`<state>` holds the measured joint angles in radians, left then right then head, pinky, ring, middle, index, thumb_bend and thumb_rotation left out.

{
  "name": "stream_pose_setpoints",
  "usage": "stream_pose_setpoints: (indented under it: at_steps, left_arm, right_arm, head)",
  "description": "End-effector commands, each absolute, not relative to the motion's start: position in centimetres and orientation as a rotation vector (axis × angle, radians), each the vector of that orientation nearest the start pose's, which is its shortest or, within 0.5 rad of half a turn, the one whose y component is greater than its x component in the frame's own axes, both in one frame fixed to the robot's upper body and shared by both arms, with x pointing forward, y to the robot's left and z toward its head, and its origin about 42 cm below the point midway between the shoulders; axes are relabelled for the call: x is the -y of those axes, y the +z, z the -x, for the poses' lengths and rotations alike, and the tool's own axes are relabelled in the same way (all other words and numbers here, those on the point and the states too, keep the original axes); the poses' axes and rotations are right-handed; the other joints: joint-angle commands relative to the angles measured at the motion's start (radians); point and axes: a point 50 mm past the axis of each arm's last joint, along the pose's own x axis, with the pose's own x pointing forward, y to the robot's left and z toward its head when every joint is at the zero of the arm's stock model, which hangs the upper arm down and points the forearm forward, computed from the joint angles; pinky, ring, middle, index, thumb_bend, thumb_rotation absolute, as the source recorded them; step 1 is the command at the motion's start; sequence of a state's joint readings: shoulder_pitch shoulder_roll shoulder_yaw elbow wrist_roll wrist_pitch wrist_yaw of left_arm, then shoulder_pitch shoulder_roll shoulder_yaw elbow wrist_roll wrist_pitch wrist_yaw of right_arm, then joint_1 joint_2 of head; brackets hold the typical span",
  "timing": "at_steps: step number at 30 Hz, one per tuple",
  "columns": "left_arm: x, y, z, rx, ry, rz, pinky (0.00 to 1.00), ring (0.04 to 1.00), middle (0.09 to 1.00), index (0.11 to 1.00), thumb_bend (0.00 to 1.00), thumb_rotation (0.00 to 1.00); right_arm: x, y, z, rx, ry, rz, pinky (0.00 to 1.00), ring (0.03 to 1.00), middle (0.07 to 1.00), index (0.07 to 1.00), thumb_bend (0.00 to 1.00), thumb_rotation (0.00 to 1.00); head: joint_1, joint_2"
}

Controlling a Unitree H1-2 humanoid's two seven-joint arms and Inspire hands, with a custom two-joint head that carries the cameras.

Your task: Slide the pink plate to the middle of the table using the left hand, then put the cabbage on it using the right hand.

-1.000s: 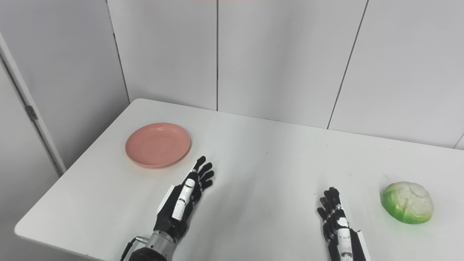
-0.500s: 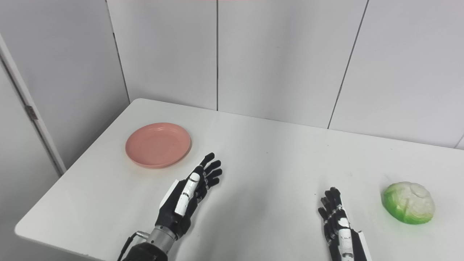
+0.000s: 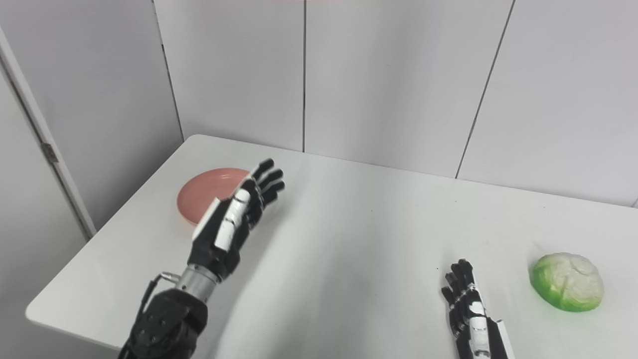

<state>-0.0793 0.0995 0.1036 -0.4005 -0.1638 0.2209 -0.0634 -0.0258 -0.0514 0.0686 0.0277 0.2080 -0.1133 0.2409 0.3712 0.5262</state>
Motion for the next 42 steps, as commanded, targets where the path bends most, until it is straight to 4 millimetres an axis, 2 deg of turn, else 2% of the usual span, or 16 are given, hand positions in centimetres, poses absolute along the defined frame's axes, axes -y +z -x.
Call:
stream_pose_setpoints:
  at_steps: [1,6,12,16,23,32,35,42]
  left_arm:
    - [-26.2,25.8,-30.0,0.411,-0.042,0.031,0.97,0.917,0.925,0.922,0.50,1.00]
    - [-29.2,27.2,-31.2,0.439,0.022,0.023,0.93,0.912,0.917,0.921,0.51,1.00]
    - [-33.4,28.5,-32.8,0.454,0.101,0.005,0.93,0.927,0.929,0.933,0.51,1.00]
    - [-36.4,29.0,-34.1,0.445,0.148,-0.004,0.93,0.931,0.930,0.927,0.49,1.00]
    - [-40.4,29.6,-36.4,0.394,0.240,0.040,0.90,0.901,0.896,0.887,0.49,1.00]
    - [-44.3,30.2,-38.5,0.364,0.307,0.077,0.87,0.883,0.886,0.883,0.46,1.00]
    - [-45.6,29.7,-39.4,0.332,0.330,0.125,0.87,0.877,0.876,0.870,0.47,1.00]
    - [-47.1,28.6,-40.9,0.251,0.362,0.157,0.86,0.864,0.863,0.856,0.44,1.00]
  right_arm:
    - [22.9,8.2,-32.8,-0.005,0.233,-0.073,1.00,1.000,1.000,1.000,0.29,1.00]
    - [23.0,8.2,-32.9,-0.006,0.231,-0.077,1.00,1.000,1.000,1.000,0.30,1.00]
    - [23.1,8.3,-32.9,-0.008,0.231,-0.080,1.00,1.000,1.000,1.000,0.29,1.00]
    - [23.1,8.4,-32.9,-0.006,0.231,-0.078,1.00,1.000,1.000,1.000,0.29,1.00]
    - [23.2,8.5,-32.9,-0.011,0.228,-0.082,1.00,1.000,1.000,1.000,0.28,1.00]
    - [23.1,8.6,-32.8,-0.008,0.230,-0.084,1.00,1.000,1.000,1.000,0.27,1.00]
    - [23.1,8.7,-32.8,-0.010,0.233,-0.087,1.00,1.000,1.000,1.000,0.28,1.00]
    - [22.9,8.9,-32.5,-0.008,0.232,-0.083,1.00,1.000,1.000,1.000,0.28,1.00]
  head:
    - [0.002,0.002]
    - [0.005,0.006]
    - [0.009,0.011]
    - [0.012,0.014]
    - [0.018,0.016]
    - [0.022,0.021]
    - [0.022,0.026]
    - [0.019,0.034]
